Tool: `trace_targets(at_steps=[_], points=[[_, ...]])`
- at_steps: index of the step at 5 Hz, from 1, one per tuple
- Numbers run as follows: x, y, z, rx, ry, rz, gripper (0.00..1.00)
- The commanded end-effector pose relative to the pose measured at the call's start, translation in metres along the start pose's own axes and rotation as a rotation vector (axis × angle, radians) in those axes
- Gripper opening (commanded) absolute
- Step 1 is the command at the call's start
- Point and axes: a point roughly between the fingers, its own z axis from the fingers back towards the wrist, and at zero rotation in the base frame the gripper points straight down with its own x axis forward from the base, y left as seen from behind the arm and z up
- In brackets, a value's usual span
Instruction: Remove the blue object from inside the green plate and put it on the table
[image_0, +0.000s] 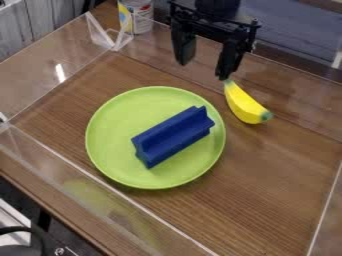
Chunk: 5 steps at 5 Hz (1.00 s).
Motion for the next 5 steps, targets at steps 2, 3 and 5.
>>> trace_targets(at_steps=[2, 3, 5], points=[[-0.023, 0.013, -0.025, 0.005, 0.032, -0.069, 1.00], [-0.033, 0.027, -0.039, 0.006, 0.015, -0.092, 1.00], [-0.038, 0.045, -0.070, -0.004, -0.012, -0.170, 1.00]])
